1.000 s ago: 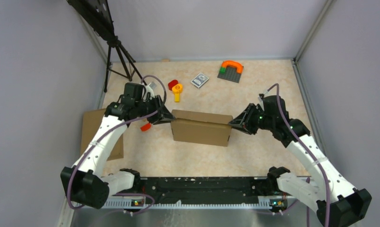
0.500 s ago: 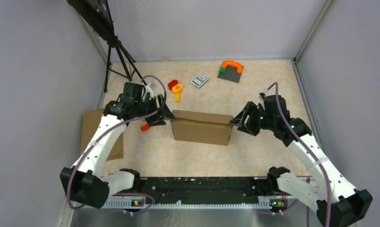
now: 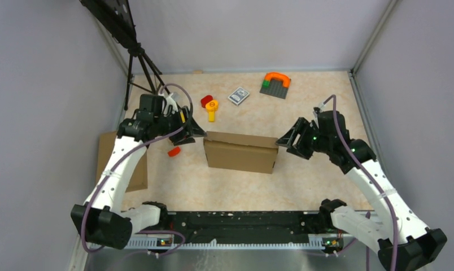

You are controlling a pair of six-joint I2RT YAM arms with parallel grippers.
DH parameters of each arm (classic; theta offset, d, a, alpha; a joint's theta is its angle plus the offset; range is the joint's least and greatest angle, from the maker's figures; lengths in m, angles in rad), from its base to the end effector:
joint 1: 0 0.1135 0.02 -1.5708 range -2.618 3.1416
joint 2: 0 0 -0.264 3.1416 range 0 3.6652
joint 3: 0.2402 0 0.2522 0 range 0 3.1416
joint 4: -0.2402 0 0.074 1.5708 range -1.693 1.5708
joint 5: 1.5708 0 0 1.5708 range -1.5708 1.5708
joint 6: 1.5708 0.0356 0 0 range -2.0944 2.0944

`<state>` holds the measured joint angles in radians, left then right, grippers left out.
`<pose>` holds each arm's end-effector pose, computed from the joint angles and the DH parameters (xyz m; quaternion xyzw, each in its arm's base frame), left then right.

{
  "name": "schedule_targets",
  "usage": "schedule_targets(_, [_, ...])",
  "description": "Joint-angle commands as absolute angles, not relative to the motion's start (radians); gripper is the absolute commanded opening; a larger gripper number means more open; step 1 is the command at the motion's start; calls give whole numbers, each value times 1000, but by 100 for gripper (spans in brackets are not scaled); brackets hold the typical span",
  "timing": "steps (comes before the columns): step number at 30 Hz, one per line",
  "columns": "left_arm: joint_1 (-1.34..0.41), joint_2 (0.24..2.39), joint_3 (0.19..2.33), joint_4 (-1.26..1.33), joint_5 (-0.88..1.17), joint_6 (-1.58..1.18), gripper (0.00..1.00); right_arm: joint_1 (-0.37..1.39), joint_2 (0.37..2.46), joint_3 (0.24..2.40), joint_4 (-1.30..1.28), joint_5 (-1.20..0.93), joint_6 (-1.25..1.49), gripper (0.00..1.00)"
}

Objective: Fold the paper box

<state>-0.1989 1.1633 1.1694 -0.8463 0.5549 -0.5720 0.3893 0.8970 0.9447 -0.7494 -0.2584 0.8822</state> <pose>0.2213 -0.0637 0.3397 -0.0705 0.9009 -0.3662 0.2222 0.1630 0.0767 0.3214 0.1668 0.8856 0.3419 0.2665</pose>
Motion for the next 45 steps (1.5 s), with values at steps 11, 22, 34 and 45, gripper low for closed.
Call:
schedule_targets(11, [-158, 1194, 1033, -745, 680, -569, 56, 370, 870, 833, -681, -281, 904, 46])
schedule_targets(22, [-158, 1190, 961, -714, 661, -567, 36, 370, 867, 790, -676, -250, 897, 41])
schedule_targets(34, [-158, 1198, 853, -649, 621, -568, 28, 357, 876, 714, -627, -243, 894, 31])
schedule_targets(45, [-158, 1159, 1029, -783, 566, -540, 31, 347, 892, 859, -672, -245, 816, 42])
